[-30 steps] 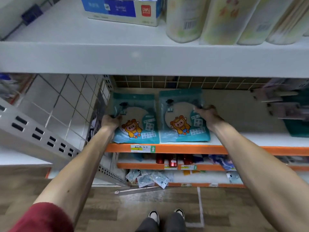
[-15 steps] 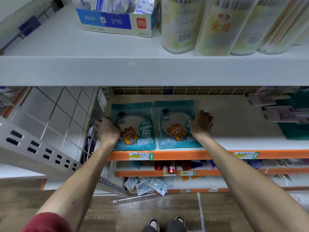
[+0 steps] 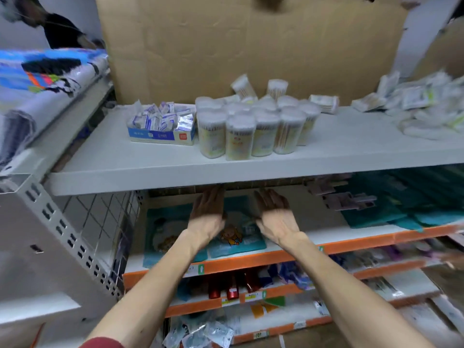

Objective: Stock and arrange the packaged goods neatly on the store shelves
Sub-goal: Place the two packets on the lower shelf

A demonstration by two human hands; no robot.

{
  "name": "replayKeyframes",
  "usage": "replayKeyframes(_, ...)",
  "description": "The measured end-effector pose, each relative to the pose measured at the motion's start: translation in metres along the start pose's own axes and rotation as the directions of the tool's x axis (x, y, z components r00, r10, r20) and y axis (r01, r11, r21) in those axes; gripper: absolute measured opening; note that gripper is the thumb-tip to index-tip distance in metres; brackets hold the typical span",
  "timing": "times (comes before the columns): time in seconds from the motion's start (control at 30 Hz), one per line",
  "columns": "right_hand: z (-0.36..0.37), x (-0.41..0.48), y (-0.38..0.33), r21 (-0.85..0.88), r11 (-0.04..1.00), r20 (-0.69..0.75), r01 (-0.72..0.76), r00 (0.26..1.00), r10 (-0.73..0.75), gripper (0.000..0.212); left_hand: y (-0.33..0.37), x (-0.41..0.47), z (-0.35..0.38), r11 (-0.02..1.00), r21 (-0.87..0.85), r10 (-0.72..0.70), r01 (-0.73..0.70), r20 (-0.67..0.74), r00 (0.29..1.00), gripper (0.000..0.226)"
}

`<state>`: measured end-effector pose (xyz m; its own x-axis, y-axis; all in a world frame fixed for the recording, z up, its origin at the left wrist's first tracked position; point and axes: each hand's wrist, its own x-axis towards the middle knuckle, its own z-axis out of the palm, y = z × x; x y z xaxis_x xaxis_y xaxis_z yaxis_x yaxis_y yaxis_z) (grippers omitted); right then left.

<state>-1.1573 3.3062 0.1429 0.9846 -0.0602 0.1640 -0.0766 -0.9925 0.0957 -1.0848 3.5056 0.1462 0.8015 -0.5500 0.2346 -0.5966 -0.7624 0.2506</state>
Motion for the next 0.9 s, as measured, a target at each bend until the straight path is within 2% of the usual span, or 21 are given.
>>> replayKeyframes(0.1, -0.019, -0.029, 0.032, -0.104, 0.990, -0.048, -0.093, 0.995, 0.089, 0.074, 0.038, 0.003, -0.002, 0.984, 0.144, 0.107, -0.105, -0.005, 0.994, 0.081)
replayKeyframes(0.17, -0.025, -0.054, 0.060, -0.130, 0.975, -0.085, -0.182, 0.981, 0.172, 0.068, 0.072, 0.006, -0.001, 0.972, 0.169, 0.151, -0.161, 0.074, 0.986, 0.072)
replayKeyframes(0.23, -0.027, -0.080, 0.087, -0.118, 0.960, -0.112, -0.252, 0.964, 0.240, 0.077, 0.104, 0.010, -0.001, 0.965, 0.181, 0.171, -0.192, 0.125, 0.977, 0.070)
replayKeyframes(0.3, -0.035, -0.117, 0.119, -0.122, 0.939, -0.121, -0.321, 0.944, 0.307, 0.089, 0.145, 0.012, 0.005, 0.951, 0.177, 0.237, -0.252, 0.102, 0.966, 0.079)
replayKeyframes(0.4, -0.049, -0.181, 0.170, -0.120, 0.901, -0.123, -0.417, 0.907, 0.404, 0.093, 0.209, 0.011, 0.023, 0.913, 0.127, 0.385, -0.388, 0.047, 0.922, 0.085)
replayKeyframes(0.5, -0.059, -0.240, 0.215, -0.151, 0.839, -0.143, -0.523, 0.851, 0.504, 0.094, 0.270, 0.002, 0.036, 0.856, 0.124, 0.499, -0.503, 0.064, 0.865, 0.083)
replayKeyframes(0.67, -0.080, -0.310, 0.255, -0.140, 0.778, -0.213, -0.613, 0.785, 0.581, 0.091, 0.349, -0.022, 0.042, 0.803, 0.150, 0.585, -0.578, -0.009, 0.811, 0.084)
replayKeyframes(0.77, -0.084, -0.345, 0.266, -0.140, 0.768, -0.239, -0.625, 0.774, 0.586, 0.087, 0.384, -0.032, 0.047, 0.804, 0.152, 0.588, -0.576, -0.053, 0.807, 0.085)
replayKeyframes(0.9, -0.079, -0.388, 0.283, -0.113, 0.753, -0.226, -0.649, 0.754, 0.616, 0.085, 0.419, -0.045, 0.060, 0.806, 0.142, 0.583, -0.575, -0.014, 0.813, 0.083)
